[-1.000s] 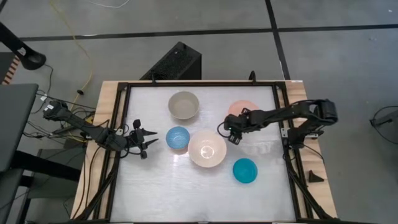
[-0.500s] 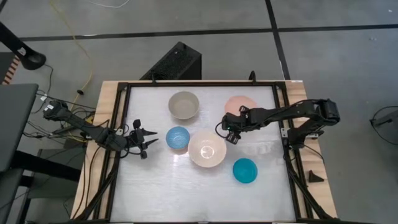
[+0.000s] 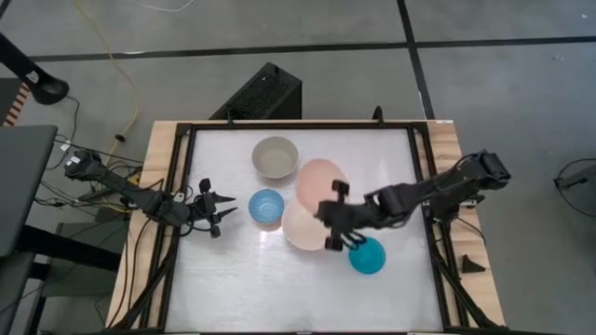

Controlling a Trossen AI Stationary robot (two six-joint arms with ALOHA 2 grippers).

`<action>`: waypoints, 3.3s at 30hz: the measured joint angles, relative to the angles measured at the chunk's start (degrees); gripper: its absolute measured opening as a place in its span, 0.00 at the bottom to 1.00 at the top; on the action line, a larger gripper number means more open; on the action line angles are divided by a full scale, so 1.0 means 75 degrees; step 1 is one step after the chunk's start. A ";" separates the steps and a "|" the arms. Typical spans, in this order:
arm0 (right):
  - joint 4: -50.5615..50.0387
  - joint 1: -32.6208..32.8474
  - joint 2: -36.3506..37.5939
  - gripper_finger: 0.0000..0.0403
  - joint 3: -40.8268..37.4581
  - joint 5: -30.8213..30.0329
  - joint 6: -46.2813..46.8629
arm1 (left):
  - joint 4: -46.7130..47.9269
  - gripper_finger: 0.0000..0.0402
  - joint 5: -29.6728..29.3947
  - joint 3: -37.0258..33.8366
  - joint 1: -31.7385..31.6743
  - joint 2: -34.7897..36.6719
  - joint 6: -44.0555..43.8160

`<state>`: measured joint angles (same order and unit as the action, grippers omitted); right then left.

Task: Nest bowls inside each other
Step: Stack the orange bowl on the pink bowl, then stack the gray bowl on the orange bowl

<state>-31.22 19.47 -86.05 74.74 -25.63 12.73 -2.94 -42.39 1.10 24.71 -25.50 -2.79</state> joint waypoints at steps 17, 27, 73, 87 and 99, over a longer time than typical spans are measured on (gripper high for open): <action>0.0531 0.0608 -0.2190 0.07 0.0671 0.0029 -0.0416 | -0.0017 0.31 0.0001 -0.0002 0.0002 0.0000 0.0000; -0.0348 0.0501 -0.2378 0.14 0.1011 0.0259 0.0126 | -0.0009 0.31 -0.0003 0.0000 0.0002 0.0000 0.0000; -0.2844 0.1928 -0.2899 0.05 0.2629 -0.3777 0.2510 | -0.0003 0.31 -0.0002 -0.0002 0.0002 0.0000 0.0000; -0.2907 0.2054 -0.3935 0.05 0.2627 -0.4608 0.3596 | -0.0026 0.31 0.0003 0.0000 0.0002 0.0000 0.0000; -0.2695 0.1996 -0.3918 0.05 0.1958 -0.3526 0.4268 | -0.0035 0.31 0.0000 -0.0003 0.0002 0.0000 -0.0001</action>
<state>-51.43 34.44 -115.44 89.43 -52.07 44.74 -3.20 -42.39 1.08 24.73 -25.50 -2.80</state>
